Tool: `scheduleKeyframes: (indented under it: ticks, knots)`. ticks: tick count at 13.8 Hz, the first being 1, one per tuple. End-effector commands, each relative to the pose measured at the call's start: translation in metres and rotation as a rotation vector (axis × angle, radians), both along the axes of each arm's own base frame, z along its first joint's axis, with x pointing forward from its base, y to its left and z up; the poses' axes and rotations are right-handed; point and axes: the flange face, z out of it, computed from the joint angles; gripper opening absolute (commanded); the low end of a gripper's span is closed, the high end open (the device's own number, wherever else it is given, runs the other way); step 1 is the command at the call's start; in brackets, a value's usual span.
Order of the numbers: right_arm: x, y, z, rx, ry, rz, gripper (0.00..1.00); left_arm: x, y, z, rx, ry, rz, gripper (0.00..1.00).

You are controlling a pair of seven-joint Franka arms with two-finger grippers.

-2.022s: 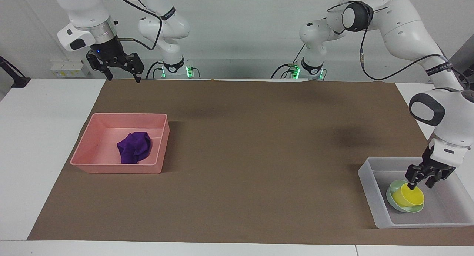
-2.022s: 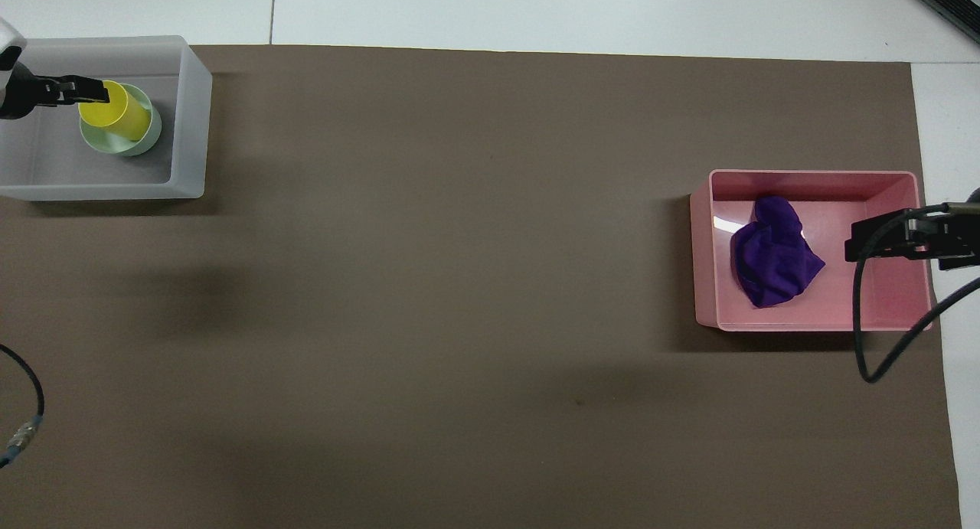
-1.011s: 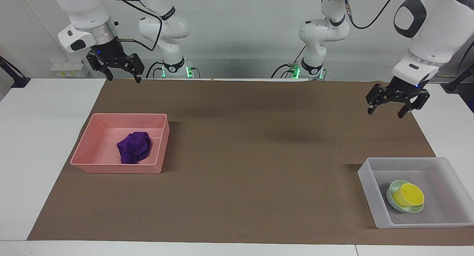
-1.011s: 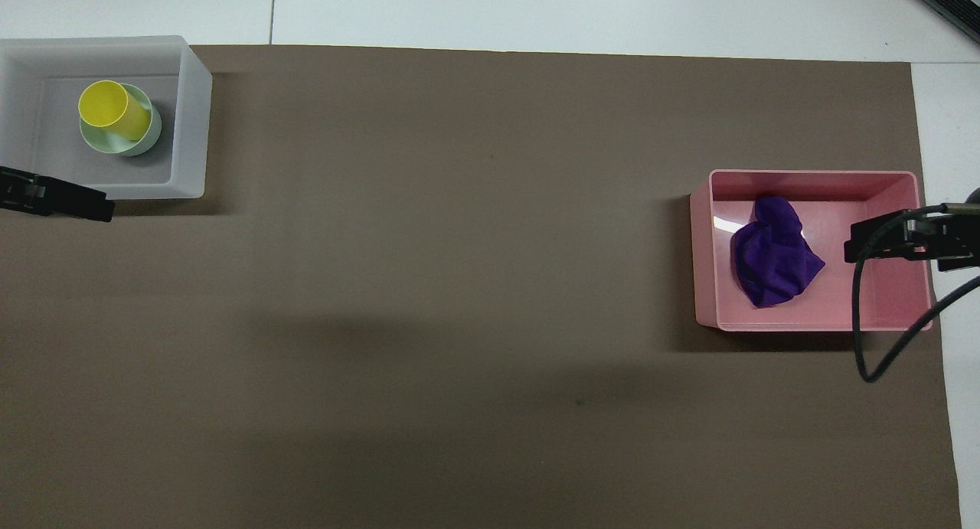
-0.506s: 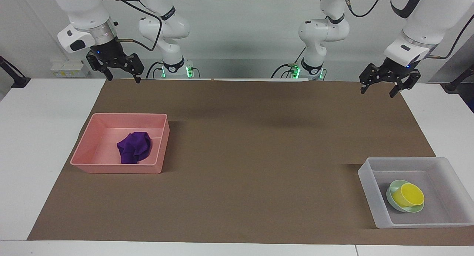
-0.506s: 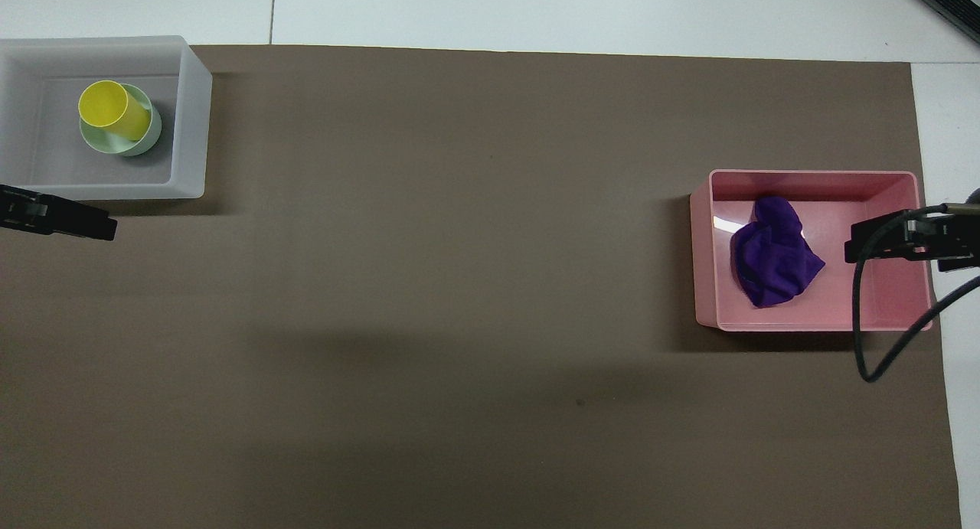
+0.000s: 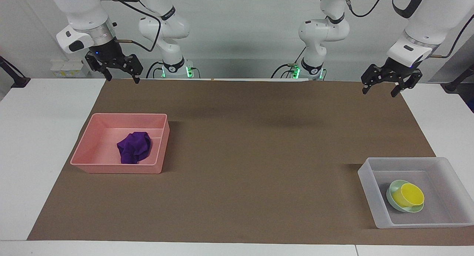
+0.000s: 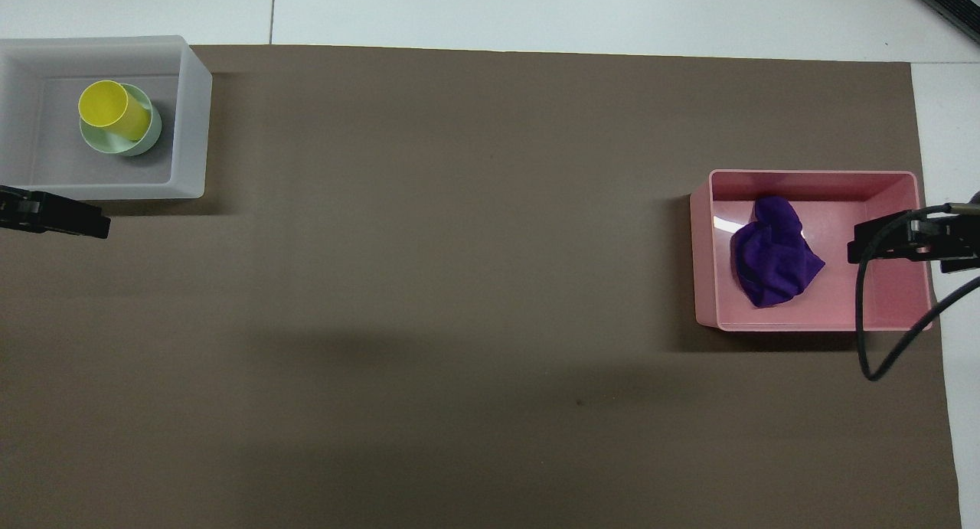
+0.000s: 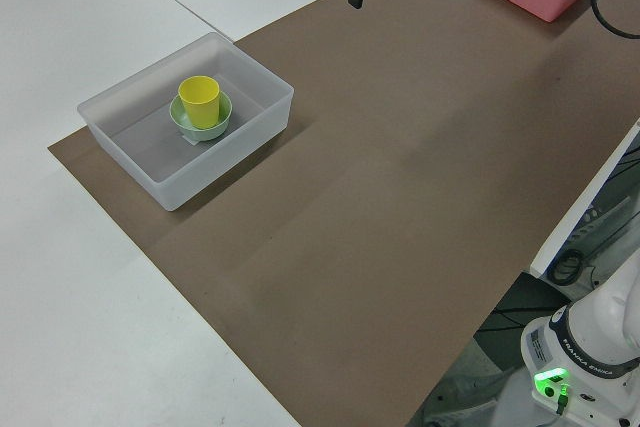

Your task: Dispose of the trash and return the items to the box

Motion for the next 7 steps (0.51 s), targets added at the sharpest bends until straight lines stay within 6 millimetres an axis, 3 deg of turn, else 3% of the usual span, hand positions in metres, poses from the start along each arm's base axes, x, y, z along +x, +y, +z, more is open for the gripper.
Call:
scheduleKeyframes:
  ticks: [1, 7]
  knots:
    - [-0.0061, -0.0034, 0.0004, 0.003, -0.017, 0.003, 1.00, -0.0065, 0.0049, 0.0026, 0.012, -0.005, 0.026, 1.00]
    - [-0.0060, -0.0034, 0.0005, 0.003, -0.018, 0.006, 1.00, -0.0077, 0.0082, 0.0027, 0.012, 0.001, 0.050, 1.00]
